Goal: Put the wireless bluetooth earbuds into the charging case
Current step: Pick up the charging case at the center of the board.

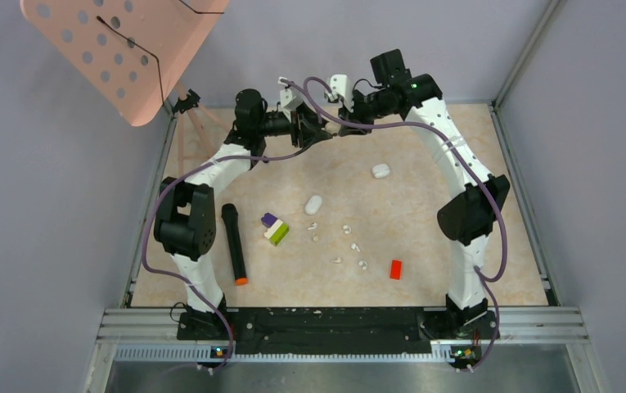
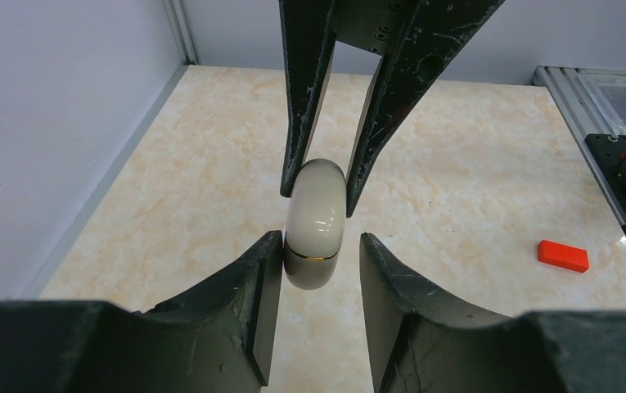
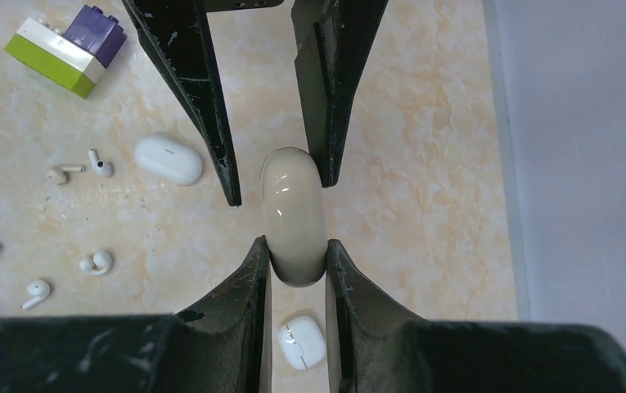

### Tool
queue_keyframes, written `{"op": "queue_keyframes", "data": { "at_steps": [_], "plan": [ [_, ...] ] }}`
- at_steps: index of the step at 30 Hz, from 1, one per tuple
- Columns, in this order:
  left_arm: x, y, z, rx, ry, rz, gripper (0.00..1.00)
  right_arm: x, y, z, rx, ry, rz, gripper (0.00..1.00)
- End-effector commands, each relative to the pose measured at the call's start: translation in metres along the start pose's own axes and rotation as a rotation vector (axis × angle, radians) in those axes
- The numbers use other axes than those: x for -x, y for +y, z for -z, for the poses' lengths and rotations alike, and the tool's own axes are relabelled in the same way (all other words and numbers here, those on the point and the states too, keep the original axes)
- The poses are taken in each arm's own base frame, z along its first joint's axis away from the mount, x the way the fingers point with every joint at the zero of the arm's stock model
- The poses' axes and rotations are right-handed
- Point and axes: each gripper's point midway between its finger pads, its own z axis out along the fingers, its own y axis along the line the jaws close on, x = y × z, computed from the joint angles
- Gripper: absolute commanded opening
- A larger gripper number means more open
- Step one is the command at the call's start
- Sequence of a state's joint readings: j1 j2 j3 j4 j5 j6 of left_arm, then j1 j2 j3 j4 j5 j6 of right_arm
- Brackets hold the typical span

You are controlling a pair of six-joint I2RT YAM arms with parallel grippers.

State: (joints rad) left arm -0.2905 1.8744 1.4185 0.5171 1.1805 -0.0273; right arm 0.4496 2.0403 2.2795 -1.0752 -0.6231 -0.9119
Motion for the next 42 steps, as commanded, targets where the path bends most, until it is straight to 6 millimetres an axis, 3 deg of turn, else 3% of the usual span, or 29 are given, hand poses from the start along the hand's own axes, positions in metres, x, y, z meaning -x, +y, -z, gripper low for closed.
{"op": "queue_keyframes", "data": {
  "at_steps": [1,8,18,28,36,37,40,42],
  "plan": [
    [-0.001,0.001,-0.002,-0.011,-0.012,-0.032,0.45,0.03,-0.006,0.011,-0.036,-0.067,0.046,0.0],
    [-0.004,0.003,-0.003,-0.004,-0.01,-0.026,0.5,0.032,-0.004,0.013,-0.032,-0.077,0.042,0.0],
    [-0.007,0.004,-0.003,-0.006,-0.013,-0.016,0.48,0.037,-0.006,0.015,-0.039,-0.098,0.01,0.0],
    [-0.002,0.007,-0.005,-0.016,-0.024,-0.005,0.3,0.033,-0.004,0.01,-0.023,-0.1,-0.011,0.0],
    [-0.002,0.008,-0.007,-0.024,-0.034,0.006,0.04,0.029,-0.01,0.006,-0.042,-0.089,-0.035,0.0],
    [-0.003,0.008,-0.007,-0.025,-0.037,0.012,0.0,0.028,-0.012,0.004,-0.049,-0.087,-0.054,0.04],
    [-0.004,0.009,-0.008,-0.031,-0.046,0.034,0.0,0.029,-0.018,0.004,-0.071,-0.09,-0.122,0.3],
    [-0.004,0.009,-0.008,-0.033,-0.052,0.039,0.0,0.029,-0.019,0.003,-0.065,-0.103,-0.182,0.4]
  ]
}}
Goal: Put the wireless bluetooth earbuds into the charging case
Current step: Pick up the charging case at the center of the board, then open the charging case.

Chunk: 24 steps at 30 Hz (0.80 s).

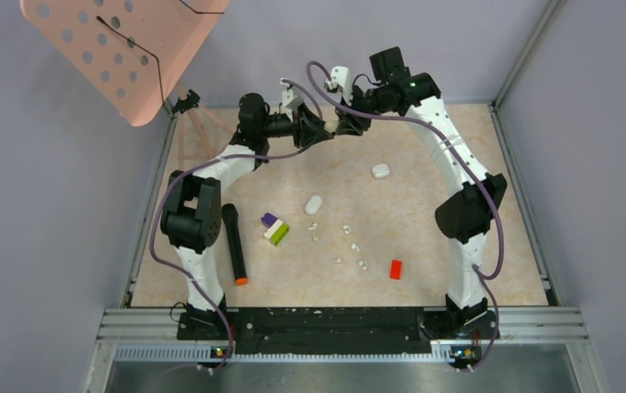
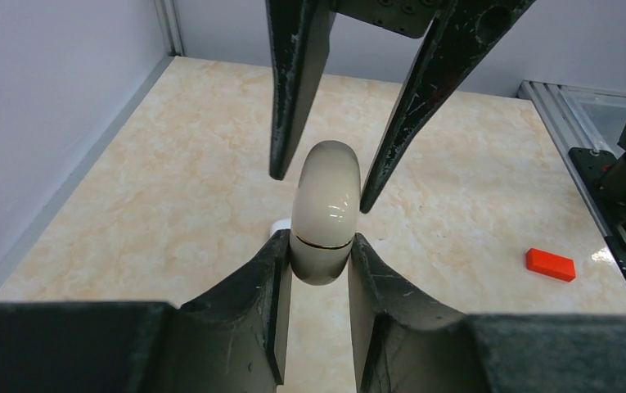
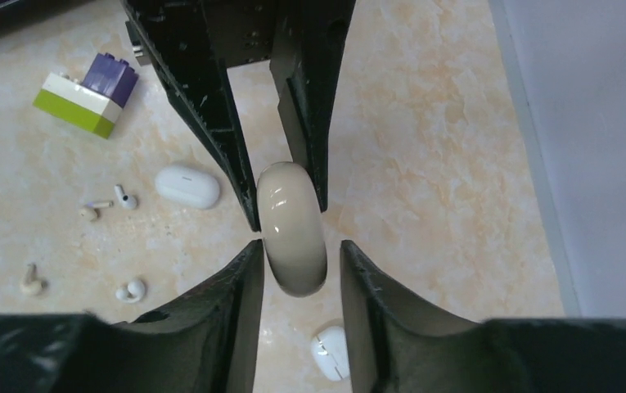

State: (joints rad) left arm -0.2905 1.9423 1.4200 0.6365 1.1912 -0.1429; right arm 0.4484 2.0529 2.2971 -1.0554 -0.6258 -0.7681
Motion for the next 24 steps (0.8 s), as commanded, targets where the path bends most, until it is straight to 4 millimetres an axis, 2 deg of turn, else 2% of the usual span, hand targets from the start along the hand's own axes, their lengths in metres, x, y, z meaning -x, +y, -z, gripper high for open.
{"op": "queue_keyframes", "data": {
  "at_steps": [1,13,24],
  "plan": [
    [0.011,0.002,-0.003,-0.023,-0.035,-0.027,0.0,0.029,-0.015,0.005,-0.041,-0.1,-0.068,0.42],
    [0.012,-0.003,-0.003,-0.04,-0.052,-0.029,0.0,0.018,-0.034,0.008,-0.048,-0.133,-0.228,0.39],
    [0.011,-0.004,-0.003,-0.044,-0.058,-0.025,0.0,0.032,-0.061,0.015,-0.107,-0.235,-0.336,0.38]
  ]
}}
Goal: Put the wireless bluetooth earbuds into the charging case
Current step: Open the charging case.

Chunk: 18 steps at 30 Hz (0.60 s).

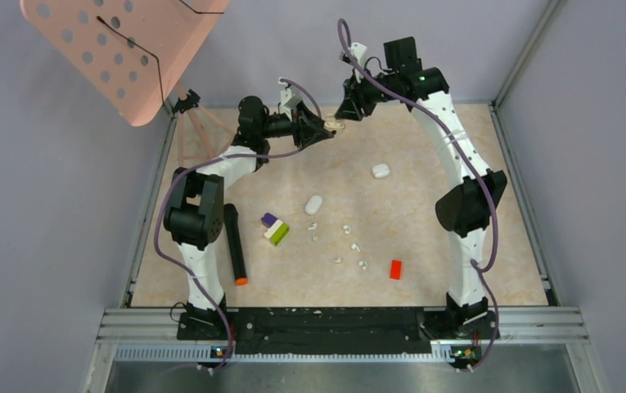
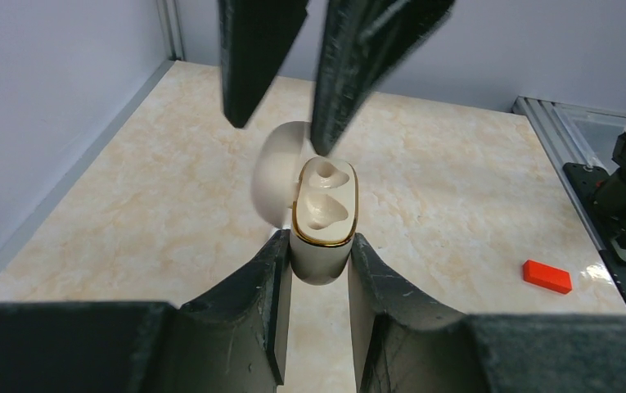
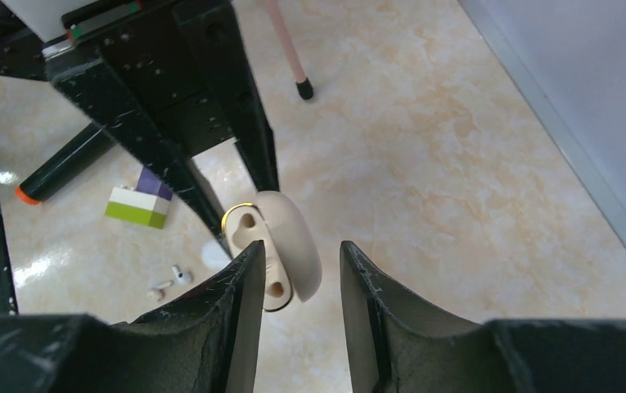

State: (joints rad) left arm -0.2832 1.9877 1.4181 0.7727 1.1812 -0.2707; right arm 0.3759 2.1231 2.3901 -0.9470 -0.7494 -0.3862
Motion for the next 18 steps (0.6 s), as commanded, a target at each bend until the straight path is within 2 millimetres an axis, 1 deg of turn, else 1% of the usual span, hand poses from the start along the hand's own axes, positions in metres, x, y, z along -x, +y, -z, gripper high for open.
{"op": "queue_keyframes", "data": {
  "at_steps": [1,7,10,14,17,18],
  "plan": [
    [0.014,-0.012,-0.003,-0.054,-0.023,-0.069,0.0,0.027,-0.029,0.005,-0.076,-0.107,-0.005,0.38],
    [0.011,-0.007,-0.001,-0.02,-0.029,-0.034,0.0,0.037,-0.025,0.011,-0.054,-0.14,-0.02,0.38],
    [0.007,-0.004,0.001,-0.005,-0.027,-0.008,0.0,0.049,-0.025,0.021,-0.057,-0.182,-0.042,0.4],
    [0.005,0.003,0.008,0.03,-0.027,0.024,0.0,0.066,-0.03,0.043,-0.085,-0.244,-0.079,0.42],
    [0.007,0.008,0.013,0.053,-0.031,0.04,0.0,0.065,-0.033,0.055,-0.11,-0.246,-0.073,0.43],
    [0.008,0.009,0.015,0.06,-0.031,0.048,0.0,0.061,-0.036,0.058,-0.117,-0.239,-0.079,0.44]
  ]
}}
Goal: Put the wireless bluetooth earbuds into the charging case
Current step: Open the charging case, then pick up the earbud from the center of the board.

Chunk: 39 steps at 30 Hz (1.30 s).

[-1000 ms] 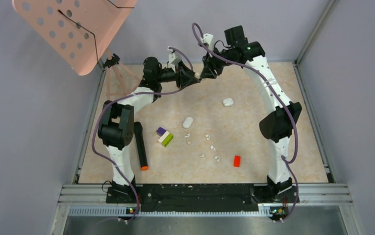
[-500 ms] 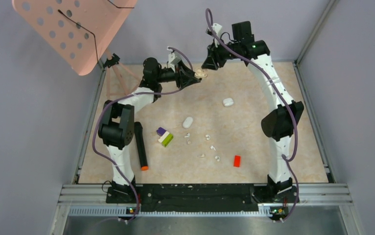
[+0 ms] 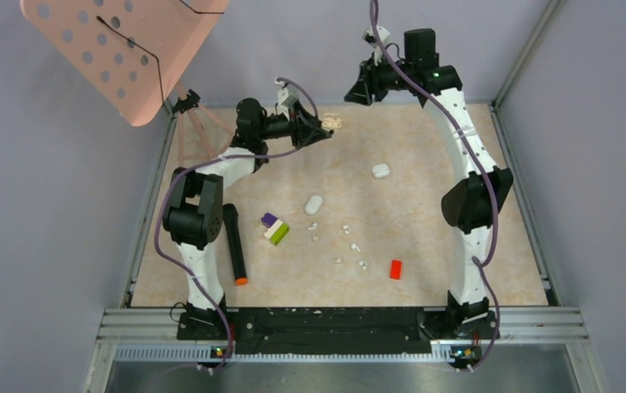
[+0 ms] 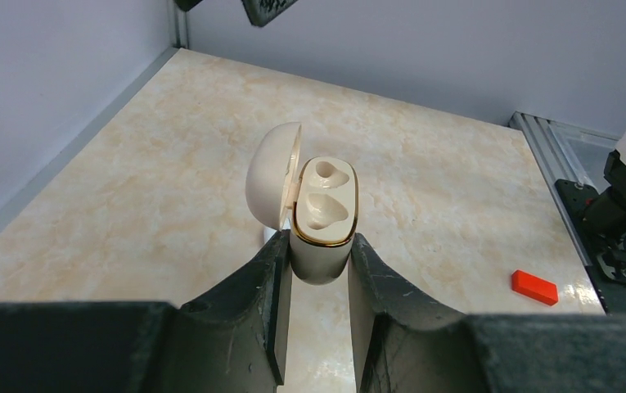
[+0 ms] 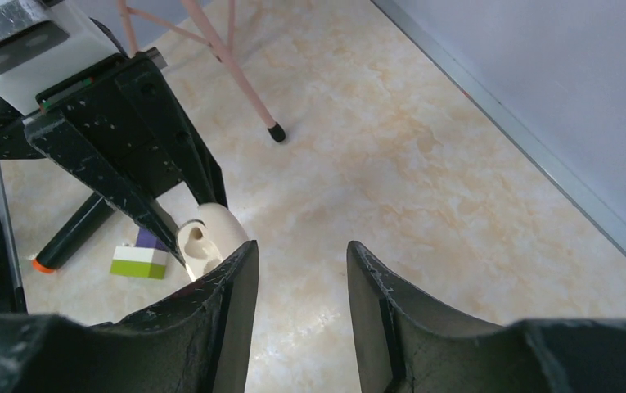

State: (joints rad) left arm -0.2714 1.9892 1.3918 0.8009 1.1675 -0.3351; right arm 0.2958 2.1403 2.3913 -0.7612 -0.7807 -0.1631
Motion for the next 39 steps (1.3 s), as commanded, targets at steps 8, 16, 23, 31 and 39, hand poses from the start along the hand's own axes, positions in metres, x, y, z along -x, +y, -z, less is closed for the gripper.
{"op": "queue_keyframes", "data": {
  "at_steps": [8,16,23,31,39],
  "plan": [
    [0.032,0.003,0.031,0.089,-0.033,-0.009,0.0,-0.059,0.011,0.051,-0.009,0.113,0.201,0.44],
    [0.025,0.005,0.071,0.228,-0.043,0.103,0.0,-0.188,0.05,0.026,0.125,0.378,0.319,0.25],
    [0.023,-0.005,0.08,0.26,-0.059,0.144,0.0,-0.226,0.066,0.002,0.195,0.459,0.299,0.18],
    [0.016,-0.009,0.093,0.313,-0.067,0.204,0.0,-0.249,0.075,0.014,0.317,0.528,0.517,0.17],
    [0.011,-0.033,0.094,0.284,0.035,0.249,0.0,-0.249,0.113,0.006,0.355,0.384,0.592,0.23]
  ]
}}
